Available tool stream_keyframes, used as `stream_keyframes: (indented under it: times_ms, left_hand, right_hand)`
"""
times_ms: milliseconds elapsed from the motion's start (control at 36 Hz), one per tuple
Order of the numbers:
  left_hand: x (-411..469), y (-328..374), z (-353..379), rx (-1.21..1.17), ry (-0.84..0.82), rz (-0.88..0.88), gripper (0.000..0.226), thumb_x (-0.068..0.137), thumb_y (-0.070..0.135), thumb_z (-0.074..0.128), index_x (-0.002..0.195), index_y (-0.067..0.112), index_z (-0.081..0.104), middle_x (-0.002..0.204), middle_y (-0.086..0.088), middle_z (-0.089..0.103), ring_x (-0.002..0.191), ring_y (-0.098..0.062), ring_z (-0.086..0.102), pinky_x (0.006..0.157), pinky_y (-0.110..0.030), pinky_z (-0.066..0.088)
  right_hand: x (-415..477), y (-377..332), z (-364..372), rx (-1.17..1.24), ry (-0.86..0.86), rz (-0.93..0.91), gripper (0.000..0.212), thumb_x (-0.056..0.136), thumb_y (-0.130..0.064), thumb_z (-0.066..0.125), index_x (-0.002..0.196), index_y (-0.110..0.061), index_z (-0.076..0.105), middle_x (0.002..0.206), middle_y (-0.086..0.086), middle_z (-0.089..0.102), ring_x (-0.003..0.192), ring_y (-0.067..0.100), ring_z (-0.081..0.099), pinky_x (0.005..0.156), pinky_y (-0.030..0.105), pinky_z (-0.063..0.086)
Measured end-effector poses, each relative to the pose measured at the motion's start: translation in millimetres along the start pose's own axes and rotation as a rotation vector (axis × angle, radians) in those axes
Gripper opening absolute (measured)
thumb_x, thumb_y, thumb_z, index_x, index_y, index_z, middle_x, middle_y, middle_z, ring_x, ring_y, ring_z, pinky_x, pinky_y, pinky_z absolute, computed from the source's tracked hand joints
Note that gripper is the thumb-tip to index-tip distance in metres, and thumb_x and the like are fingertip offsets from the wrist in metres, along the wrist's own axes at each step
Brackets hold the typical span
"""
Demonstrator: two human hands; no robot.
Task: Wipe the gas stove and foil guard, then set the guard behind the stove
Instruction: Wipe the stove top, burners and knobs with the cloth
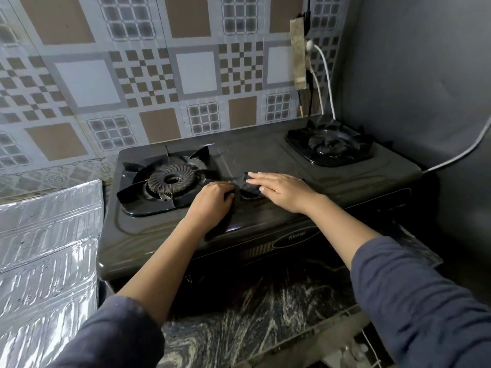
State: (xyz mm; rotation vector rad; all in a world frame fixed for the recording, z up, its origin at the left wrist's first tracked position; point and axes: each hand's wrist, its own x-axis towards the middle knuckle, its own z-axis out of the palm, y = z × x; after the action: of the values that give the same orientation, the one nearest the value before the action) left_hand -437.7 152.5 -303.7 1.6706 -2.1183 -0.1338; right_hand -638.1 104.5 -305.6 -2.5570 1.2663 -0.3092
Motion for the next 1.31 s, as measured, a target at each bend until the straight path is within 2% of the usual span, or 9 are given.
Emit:
stream_keyframes:
  times_ms: [278, 361, 500, 667, 833, 972, 1056, 1167, 1306]
  left_hand:
    - [18.5, 21.2, 9.2, -0.054, -0.025, -0.004, 0.03, 0.091, 0.015, 0.051, 0.117, 0.008, 0.063, 0.13, -0.006, 0.06, 0.12, -0.028, 0.055, 0.099, -0.035, 0.045]
    - [28.1, 27.0, 14.5, -0.058, -0.053, -0.025, 0.032, 0.091, 0.02, 0.052, 0.12, 0.011, 0.062, 0.134, -0.003, 0.056, 0.123, -0.027, 0.053, 0.102, -0.035, 0.043]
    - [45.2, 44.6, 22.7, -0.078, -0.098, -0.019, 0.035, 0.092, 0.023, 0.053, 0.123, 0.01, 0.06, 0.138, -0.004, 0.052, 0.125, -0.026, 0.051, 0.103, -0.032, 0.039]
    - [63.6, 62.6, 36.1, -0.112, -0.122, -0.04, 0.037, 0.092, 0.023, 0.053, 0.126, 0.011, 0.057, 0.14, -0.003, 0.05, 0.126, -0.025, 0.049, 0.105, -0.032, 0.036]
    - [79.6, 75.9, 45.8, -0.126, -0.13, -0.057, 0.036, 0.092, 0.023, 0.053, 0.126, 0.011, 0.057, 0.14, -0.003, 0.05, 0.126, -0.026, 0.05, 0.106, -0.033, 0.037]
    - [89.8, 86.2, 54.0, -0.147, -0.132, -0.069, 0.036, 0.092, 0.022, 0.052, 0.127, 0.012, 0.056, 0.141, -0.002, 0.049, 0.127, -0.025, 0.048, 0.107, -0.033, 0.034]
    - [94.5, 92.3, 58.1, -0.163, -0.124, -0.074, 0.036, 0.092, 0.022, 0.053, 0.127, 0.012, 0.056, 0.142, -0.001, 0.048, 0.128, -0.024, 0.047, 0.109, -0.033, 0.033]
    - [98.5, 99.1, 62.1, -0.158, -0.118, -0.072, 0.036, 0.092, 0.021, 0.053, 0.127, 0.012, 0.057, 0.142, -0.002, 0.048, 0.128, -0.024, 0.047, 0.109, -0.032, 0.033]
    - [99.6, 98.5, 63.2, -0.14, -0.111, -0.078, 0.036, 0.092, 0.022, 0.053, 0.126, 0.013, 0.057, 0.141, -0.002, 0.049, 0.127, -0.023, 0.048, 0.107, -0.032, 0.035]
  right_hand:
    - [-20.1, 33.1, -10.6, -0.039, 0.07, 0.153, 0.042, 0.1, -0.028, 0.032, 0.142, -0.032, 0.036, 0.152, -0.017, 0.026, 0.14, 0.003, 0.024, 0.114, 0.028, 0.019]
    - [-28.9, 44.1, -16.4, -0.043, 0.104, 0.185, 0.041, 0.099, -0.031, 0.033, 0.14, -0.036, 0.038, 0.151, -0.021, 0.028, 0.139, 0.001, 0.026, 0.11, 0.028, 0.025]
    - [-46.9, 66.8, -26.9, -0.048, 0.184, 0.237, 0.038, 0.097, -0.037, 0.037, 0.134, -0.046, 0.041, 0.145, -0.03, 0.033, 0.134, -0.003, 0.032, 0.093, 0.029, 0.041]
    - [-71.2, 103.7, -36.1, -0.03, 0.306, 0.27, 0.034, 0.094, -0.038, 0.043, 0.126, -0.048, 0.051, 0.136, -0.032, 0.044, 0.127, -0.007, 0.041, 0.09, 0.025, 0.047]
    - [-87.9, 134.2, -40.6, -0.027, 0.463, 0.284, 0.03, 0.091, -0.031, 0.051, 0.118, -0.041, 0.061, 0.127, -0.027, 0.056, 0.118, -0.007, 0.05, 0.083, 0.018, 0.046]
    - [-98.5, 157.5, -42.5, -0.007, 0.577, 0.308, 0.028, 0.089, -0.029, 0.054, 0.113, -0.033, 0.066, 0.121, -0.02, 0.062, 0.111, 0.001, 0.059, 0.085, 0.025, 0.052]
    - [-106.6, 171.4, -46.9, -0.029, 0.6, 0.375, 0.028, 0.09, -0.029, 0.055, 0.115, -0.031, 0.066, 0.123, -0.018, 0.062, 0.112, 0.002, 0.058, 0.081, 0.016, 0.043]
    - [-114.4, 188.7, -49.0, -0.024, 0.642, 0.43, 0.029, 0.091, -0.026, 0.053, 0.117, -0.025, 0.066, 0.124, -0.012, 0.063, 0.114, 0.007, 0.058, 0.084, 0.015, 0.04]
    - [-111.6, 195.8, -41.5, -0.05, 0.796, 0.475, 0.032, 0.09, -0.022, 0.047, 0.111, -0.009, 0.068, 0.117, 0.004, 0.068, 0.109, 0.02, 0.063, 0.093, 0.031, 0.045]
